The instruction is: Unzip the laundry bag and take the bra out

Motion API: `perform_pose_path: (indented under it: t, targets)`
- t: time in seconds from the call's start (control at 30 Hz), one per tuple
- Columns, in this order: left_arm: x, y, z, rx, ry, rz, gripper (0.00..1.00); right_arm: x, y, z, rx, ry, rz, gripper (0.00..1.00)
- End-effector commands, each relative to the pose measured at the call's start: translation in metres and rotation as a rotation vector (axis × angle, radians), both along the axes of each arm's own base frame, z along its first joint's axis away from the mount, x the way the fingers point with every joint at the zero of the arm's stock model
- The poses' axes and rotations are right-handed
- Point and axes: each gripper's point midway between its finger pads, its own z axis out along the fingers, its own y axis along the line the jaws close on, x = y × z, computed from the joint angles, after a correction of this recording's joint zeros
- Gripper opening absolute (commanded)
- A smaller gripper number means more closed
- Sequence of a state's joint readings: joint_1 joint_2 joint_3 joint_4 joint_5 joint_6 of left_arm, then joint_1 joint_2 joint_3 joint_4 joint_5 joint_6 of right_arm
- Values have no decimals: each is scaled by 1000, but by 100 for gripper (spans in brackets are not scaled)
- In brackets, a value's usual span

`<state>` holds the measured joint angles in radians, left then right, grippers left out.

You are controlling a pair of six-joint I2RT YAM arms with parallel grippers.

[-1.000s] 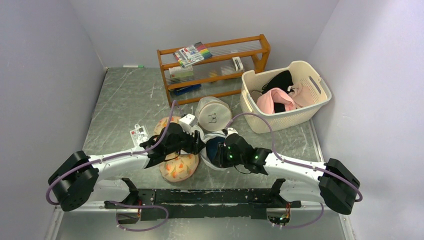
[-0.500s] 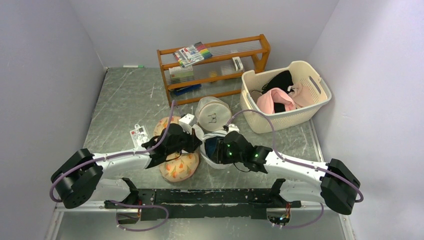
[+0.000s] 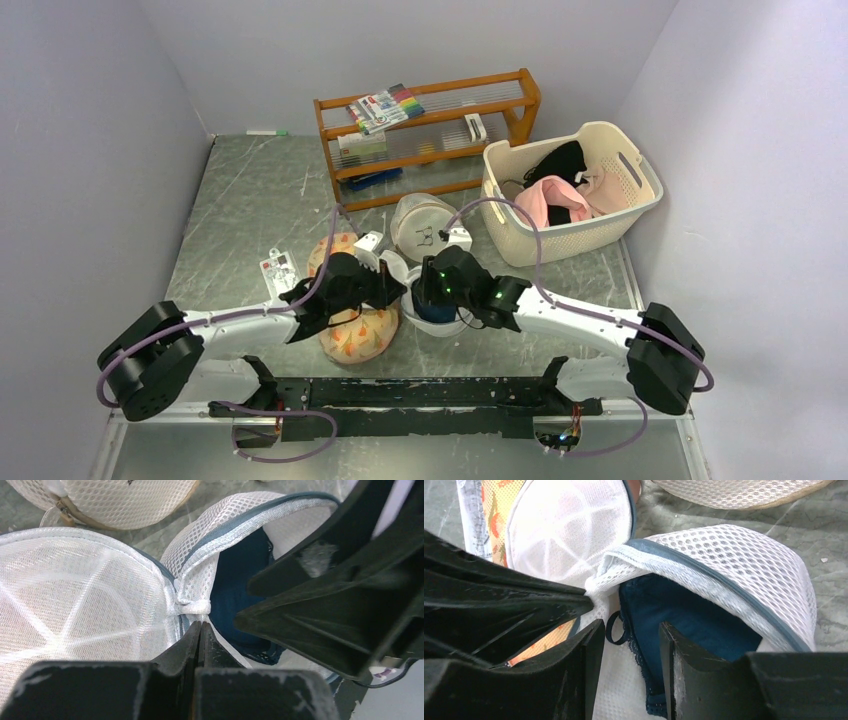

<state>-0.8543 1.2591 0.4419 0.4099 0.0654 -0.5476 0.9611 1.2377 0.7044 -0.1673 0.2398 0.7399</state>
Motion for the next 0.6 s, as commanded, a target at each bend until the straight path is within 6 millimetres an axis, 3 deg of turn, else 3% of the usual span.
perform_pose_path:
  t: [0.0,0.23,0.43,0.57]
  targets:
    - [-4,-8,24,-88,-28,-26,7,9,4,-4,2,-40,-16,45]
    - [-6,-10,31,-91,-30,-45,7,17,17,-6,26,-61,-7,44]
    - [-8,-13,35,-104,-30,-65,7,28,11,-9,3,-95,-62,47]
    - [-9,-12,37,-103,-40,-70,7,35,12,-17,-23,-106,-70,55]
